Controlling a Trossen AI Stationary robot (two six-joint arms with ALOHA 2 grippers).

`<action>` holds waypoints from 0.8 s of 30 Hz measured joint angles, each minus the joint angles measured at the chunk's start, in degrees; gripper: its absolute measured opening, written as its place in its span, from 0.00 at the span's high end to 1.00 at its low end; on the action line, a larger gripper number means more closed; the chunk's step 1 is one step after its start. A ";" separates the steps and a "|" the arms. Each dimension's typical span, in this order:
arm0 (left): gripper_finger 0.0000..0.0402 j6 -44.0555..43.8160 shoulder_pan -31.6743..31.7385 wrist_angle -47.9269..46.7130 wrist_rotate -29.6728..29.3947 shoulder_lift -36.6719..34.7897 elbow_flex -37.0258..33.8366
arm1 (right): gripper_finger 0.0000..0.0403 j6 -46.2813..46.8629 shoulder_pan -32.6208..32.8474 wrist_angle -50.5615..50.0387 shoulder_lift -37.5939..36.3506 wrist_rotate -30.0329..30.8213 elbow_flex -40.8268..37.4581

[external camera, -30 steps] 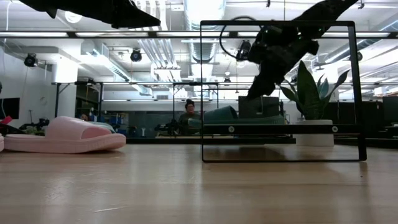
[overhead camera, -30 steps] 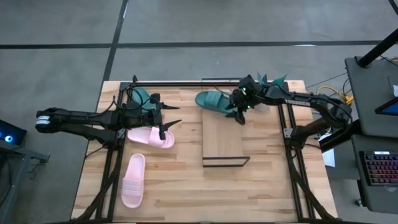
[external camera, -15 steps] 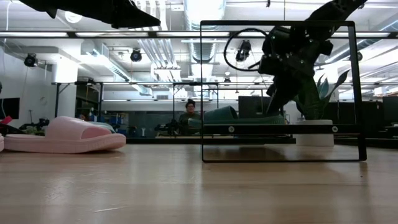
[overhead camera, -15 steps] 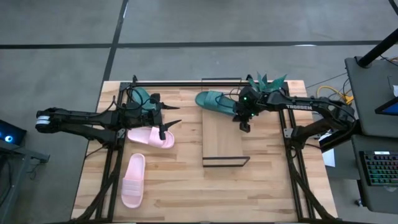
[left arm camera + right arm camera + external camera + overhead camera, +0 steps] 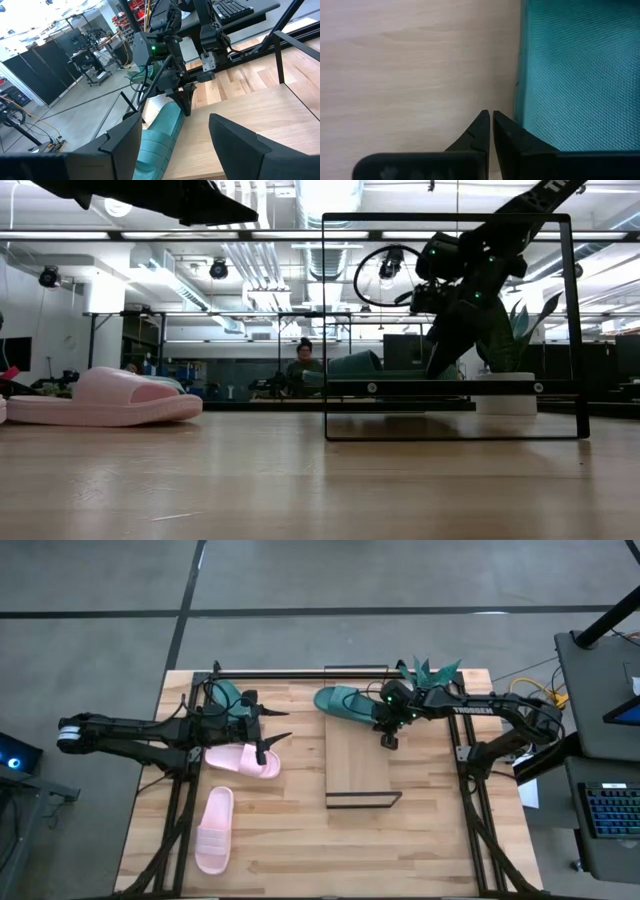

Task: Pick and place slides into the shelf
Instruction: Put the right blue slide on the shelf

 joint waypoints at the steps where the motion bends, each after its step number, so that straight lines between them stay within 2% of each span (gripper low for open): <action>1: 0.46 0.00 0.01 0.00 -0.02 0.00 0.00 | 0.97 -0.27 0.02 0.02 0.00 0.87 0.00; 5: 0.46 0.00 0.01 0.00 0.00 0.00 0.00 | 0.97 -0.80 -0.03 -0.03 0.00 4.61 0.00; 24: 0.46 0.00 0.01 0.00 0.00 0.00 -0.02 | 0.97 -0.78 -3.41 2.42 -0.02 6.55 0.00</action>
